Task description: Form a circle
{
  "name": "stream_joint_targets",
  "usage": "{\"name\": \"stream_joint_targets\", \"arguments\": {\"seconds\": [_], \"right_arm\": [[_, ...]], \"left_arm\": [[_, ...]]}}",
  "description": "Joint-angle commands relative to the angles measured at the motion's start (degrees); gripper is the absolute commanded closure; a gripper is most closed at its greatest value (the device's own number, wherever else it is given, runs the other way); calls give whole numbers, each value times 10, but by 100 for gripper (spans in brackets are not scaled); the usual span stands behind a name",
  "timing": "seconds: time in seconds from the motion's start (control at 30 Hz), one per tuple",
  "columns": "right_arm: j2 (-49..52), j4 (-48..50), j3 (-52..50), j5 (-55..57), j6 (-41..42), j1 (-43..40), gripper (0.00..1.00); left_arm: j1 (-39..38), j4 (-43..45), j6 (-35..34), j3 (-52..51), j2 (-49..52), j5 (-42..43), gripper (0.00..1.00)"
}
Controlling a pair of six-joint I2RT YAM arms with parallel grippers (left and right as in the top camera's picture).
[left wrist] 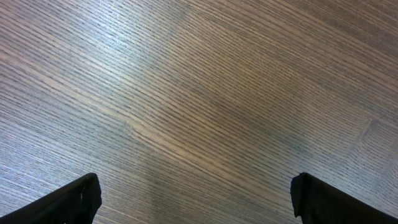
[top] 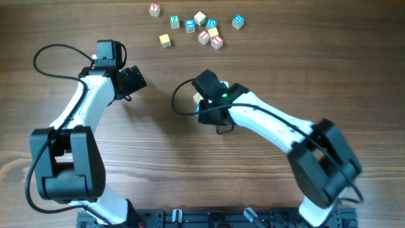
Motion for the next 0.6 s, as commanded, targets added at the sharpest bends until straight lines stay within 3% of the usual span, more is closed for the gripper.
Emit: {"name": "stream_joint_targets", "arguments": {"seconds": [0.0, 0.07, 0.2, 0.37, 0.47, 0.57], "right_arm": [[-89, -18, 25, 26, -24, -13, 53], [-134, -36, 45, 25, -45, -33, 34], [-180, -52, 116, 12, -99, -72, 35], [-113, -166, 363, -12, -165, -125, 34], [-47, -201, 471, -16, -223, -133, 29], [10, -160, 488, -15, -294, -136, 16]], "left_arm": [[3, 0, -5, 5, -9, -6, 0], [3, 0, -5, 5, -9, -5, 0], [3, 0, -5, 5, -9, -6, 0], [3, 0, -5, 5, -9, -6, 0], [3, 0, -5, 5, -9, -5, 0], [3, 0, -5, 5, -9, -6, 0]]}}
